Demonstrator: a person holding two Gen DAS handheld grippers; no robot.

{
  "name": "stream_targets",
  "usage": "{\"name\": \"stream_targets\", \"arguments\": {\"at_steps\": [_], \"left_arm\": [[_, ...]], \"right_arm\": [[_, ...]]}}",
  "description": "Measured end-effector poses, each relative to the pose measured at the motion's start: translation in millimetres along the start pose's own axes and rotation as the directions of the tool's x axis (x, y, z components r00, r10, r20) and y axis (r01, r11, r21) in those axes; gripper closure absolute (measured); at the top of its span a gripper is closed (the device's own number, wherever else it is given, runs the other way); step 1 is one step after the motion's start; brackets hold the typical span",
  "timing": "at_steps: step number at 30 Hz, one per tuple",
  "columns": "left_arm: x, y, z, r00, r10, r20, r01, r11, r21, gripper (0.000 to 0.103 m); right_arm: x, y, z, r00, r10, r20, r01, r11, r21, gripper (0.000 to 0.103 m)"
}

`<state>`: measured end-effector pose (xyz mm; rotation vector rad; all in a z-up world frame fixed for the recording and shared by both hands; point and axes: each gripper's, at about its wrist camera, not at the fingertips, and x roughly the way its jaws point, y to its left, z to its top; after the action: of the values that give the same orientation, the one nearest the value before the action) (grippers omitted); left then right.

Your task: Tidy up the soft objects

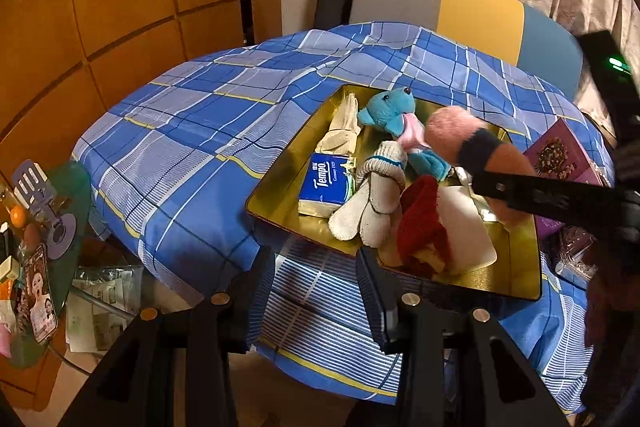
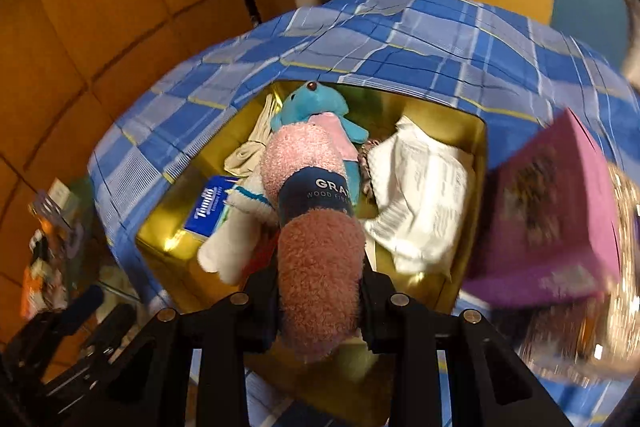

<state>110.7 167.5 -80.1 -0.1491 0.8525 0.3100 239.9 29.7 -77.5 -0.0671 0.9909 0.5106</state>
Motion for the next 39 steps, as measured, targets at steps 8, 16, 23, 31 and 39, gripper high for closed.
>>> {"name": "stream_targets", "arguments": {"at_steps": [8, 16, 23, 31, 39], "left_arm": [[0.3, -5.5, -3.2, 1.0, 0.009, 0.0, -0.009, 1.0, 0.011, 0.061], [3.5, -6.5, -4.7, 0.999, 0.054, 0.001, -0.054, 0.998, 0.031, 0.061], [3.4, -10.7, -6.5, 0.995, 0.096, -0.002, -0.096, 0.994, 0.044, 0.061], [3.4, -15.2, -9.2, 0.996, 0.075, -0.039, -0.073, 0.996, 0.05, 0.061], [-3.4, -14.0, -10.5, 0.998, 0.041, -0.056, -0.038, 0.998, 0.044, 0.061]], "right_arm": [[47.9, 10.6, 29.6, 0.983, -0.157, -0.095, 0.132, 0.966, -0.224, 0.071], [65.8, 25.1, 35.8, 0.979, -0.191, -0.068, 0.155, 0.924, -0.349, 0.057], [17.7, -6.4, 29.8, 0.994, -0.1, 0.037, 0.103, 0.991, -0.09, 0.035], [-17.5, -10.5, -1.8, 0.994, -0.081, 0.073, 0.078, 0.996, 0.052, 0.029], [-51.4, 3.6, -38.2, 0.986, -0.122, 0.117, 0.112, 0.99, 0.086, 0.022]]}}
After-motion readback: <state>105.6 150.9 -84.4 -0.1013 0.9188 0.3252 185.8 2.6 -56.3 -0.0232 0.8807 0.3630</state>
